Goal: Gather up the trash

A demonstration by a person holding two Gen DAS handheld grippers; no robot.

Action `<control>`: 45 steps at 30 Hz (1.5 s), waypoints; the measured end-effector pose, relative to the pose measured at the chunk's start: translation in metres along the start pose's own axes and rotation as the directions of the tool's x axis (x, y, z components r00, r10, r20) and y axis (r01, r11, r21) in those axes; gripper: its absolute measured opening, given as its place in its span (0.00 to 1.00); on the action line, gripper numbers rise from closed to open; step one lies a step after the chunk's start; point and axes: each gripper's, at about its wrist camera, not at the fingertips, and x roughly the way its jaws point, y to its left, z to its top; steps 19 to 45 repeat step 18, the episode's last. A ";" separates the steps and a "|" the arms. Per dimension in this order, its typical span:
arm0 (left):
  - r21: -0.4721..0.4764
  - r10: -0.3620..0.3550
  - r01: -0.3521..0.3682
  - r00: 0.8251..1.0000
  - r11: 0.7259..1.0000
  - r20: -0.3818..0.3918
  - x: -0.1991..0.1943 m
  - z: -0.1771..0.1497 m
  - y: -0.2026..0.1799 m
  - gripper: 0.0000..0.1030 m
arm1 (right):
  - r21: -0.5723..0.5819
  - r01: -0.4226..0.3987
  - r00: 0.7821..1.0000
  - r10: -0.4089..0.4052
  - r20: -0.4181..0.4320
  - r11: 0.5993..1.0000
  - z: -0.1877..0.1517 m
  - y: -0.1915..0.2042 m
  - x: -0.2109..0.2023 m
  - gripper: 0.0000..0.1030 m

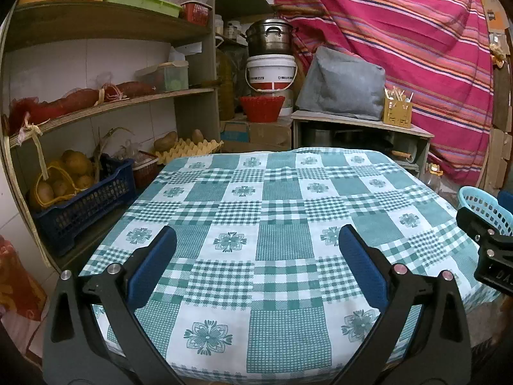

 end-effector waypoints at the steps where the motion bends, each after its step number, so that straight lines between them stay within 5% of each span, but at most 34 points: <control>1: 0.000 0.001 -0.001 1.000 1.000 0.002 0.000 0.000 0.000 0.95 | 0.002 -0.002 1.000 0.002 -0.001 1.000 0.000 -0.001 0.000 0.96; 45: -0.006 -0.013 0.013 1.000 1.000 0.004 -0.003 0.002 -0.003 0.95 | 0.000 0.000 1.000 0.000 0.000 1.000 0.000 -0.002 0.000 0.96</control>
